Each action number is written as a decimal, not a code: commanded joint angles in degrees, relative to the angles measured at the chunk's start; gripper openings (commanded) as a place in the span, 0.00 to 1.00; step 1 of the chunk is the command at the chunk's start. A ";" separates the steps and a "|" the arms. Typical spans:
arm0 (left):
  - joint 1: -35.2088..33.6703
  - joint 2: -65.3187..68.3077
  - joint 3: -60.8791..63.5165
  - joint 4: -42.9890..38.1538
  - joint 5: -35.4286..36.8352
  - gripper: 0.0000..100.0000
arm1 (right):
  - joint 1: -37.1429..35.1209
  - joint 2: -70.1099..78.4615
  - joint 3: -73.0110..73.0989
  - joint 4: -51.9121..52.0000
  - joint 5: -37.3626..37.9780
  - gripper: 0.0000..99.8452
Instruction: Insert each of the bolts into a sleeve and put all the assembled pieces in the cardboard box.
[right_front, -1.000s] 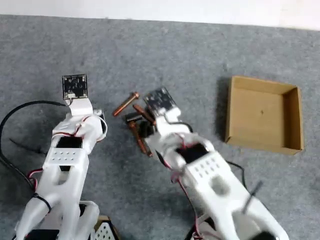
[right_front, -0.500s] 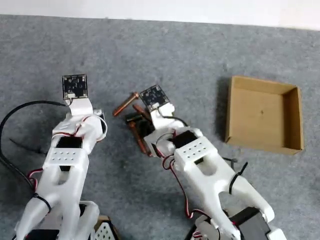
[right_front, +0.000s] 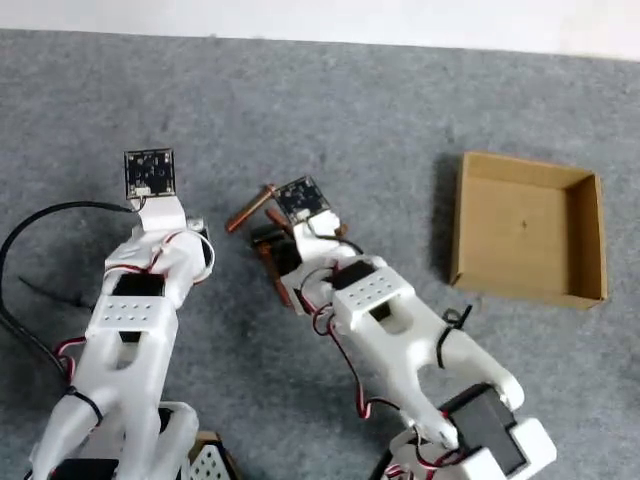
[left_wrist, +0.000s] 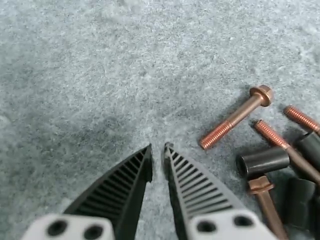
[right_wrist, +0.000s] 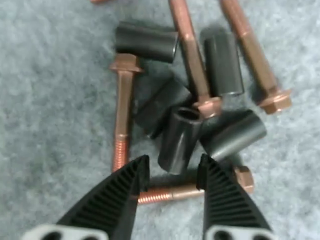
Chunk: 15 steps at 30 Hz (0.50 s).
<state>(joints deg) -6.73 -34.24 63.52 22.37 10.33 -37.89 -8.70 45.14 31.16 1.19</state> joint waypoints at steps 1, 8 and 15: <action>-0.48 -0.48 -0.66 -0.97 0.62 0.06 | -0.66 0.57 -2.86 -1.27 -0.70 0.15; -0.48 -0.48 -0.66 -0.97 0.62 0.06 | -0.75 7.69 -4.70 -2.42 -0.70 0.15; -0.48 -0.48 -0.66 -0.97 0.62 0.06 | 0.31 9.63 -6.90 -2.51 -0.70 0.15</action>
<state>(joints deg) -6.73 -34.24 63.52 22.37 10.33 -37.89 0.53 40.75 30.20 1.10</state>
